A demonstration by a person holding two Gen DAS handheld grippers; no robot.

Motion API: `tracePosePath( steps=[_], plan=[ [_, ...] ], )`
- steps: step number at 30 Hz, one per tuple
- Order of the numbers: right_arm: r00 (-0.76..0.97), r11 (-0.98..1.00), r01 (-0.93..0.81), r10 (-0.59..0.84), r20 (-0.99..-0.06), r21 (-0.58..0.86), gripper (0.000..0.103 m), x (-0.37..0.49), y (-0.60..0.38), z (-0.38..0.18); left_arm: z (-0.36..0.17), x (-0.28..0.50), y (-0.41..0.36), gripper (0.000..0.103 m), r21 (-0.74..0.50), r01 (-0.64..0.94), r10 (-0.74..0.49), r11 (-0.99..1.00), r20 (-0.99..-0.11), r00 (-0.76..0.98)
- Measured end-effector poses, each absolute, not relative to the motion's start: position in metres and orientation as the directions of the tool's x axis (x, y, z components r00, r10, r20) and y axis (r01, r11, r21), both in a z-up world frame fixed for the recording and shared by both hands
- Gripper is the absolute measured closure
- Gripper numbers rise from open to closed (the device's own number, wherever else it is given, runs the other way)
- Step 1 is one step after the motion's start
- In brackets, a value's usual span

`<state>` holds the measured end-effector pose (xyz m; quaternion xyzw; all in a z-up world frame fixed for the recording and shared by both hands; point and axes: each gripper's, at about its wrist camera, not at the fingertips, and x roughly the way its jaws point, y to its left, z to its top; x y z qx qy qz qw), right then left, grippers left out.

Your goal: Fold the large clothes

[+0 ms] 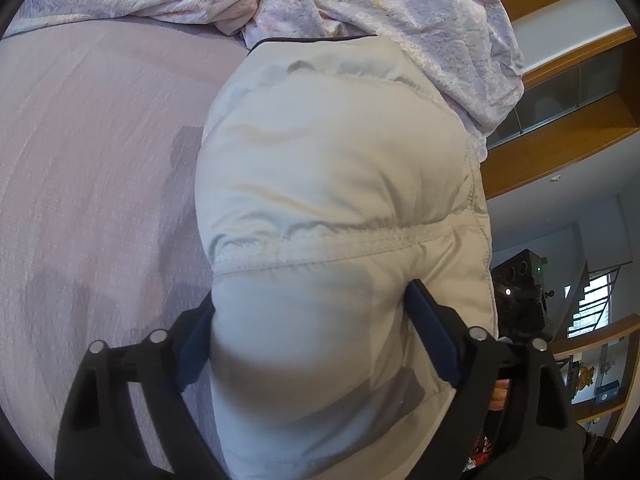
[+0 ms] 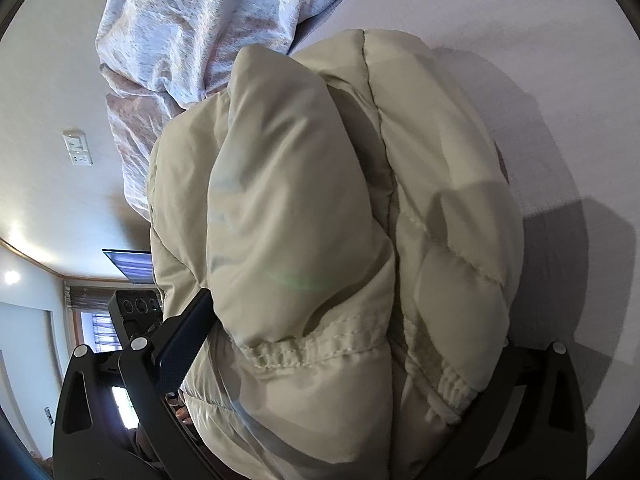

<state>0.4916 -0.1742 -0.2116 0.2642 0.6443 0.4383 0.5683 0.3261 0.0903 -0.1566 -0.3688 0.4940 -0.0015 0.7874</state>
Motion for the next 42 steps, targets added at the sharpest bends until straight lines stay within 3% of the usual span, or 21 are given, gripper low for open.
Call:
tracePosePath(
  steps=[2,7,10,25,42],
  plan=[
    [-0.214,0.452,-0.151,0.853,-0.475,0.879,0.006,0.488,-0.174,-0.213,-0.154,0.325,0.092,0.023,-0.589,-0.36,-0.373,0.723,-0.772,0.514],
    [-0.189,0.367,-0.137,0.902,-0.388,0.92,0.032,0.48,-0.178,-0.21,-0.147,0.322,0.101,0.03,-0.593,-0.353,-0.378,0.724,-0.769,0.516],
    [-0.182,0.335,-0.142,0.916,-0.357,0.932,0.038,0.477,-0.173,-0.205,-0.141,0.322,0.108,0.03,-0.582,-0.351,-0.37,0.733,-0.775,0.513],
    [-0.225,0.238,-0.208,0.932,-0.283,0.949,0.042,0.483,-0.081,-0.17,-0.106,0.312,0.189,0.031,-0.549,-0.409,-0.265,0.729,-0.777,0.571],
    [-0.298,0.251,-0.262,0.898,-0.325,0.932,0.042,0.484,-0.044,-0.158,-0.108,0.313,0.241,0.031,-0.545,-0.457,-0.215,0.703,-0.776,0.593]
  ],
)
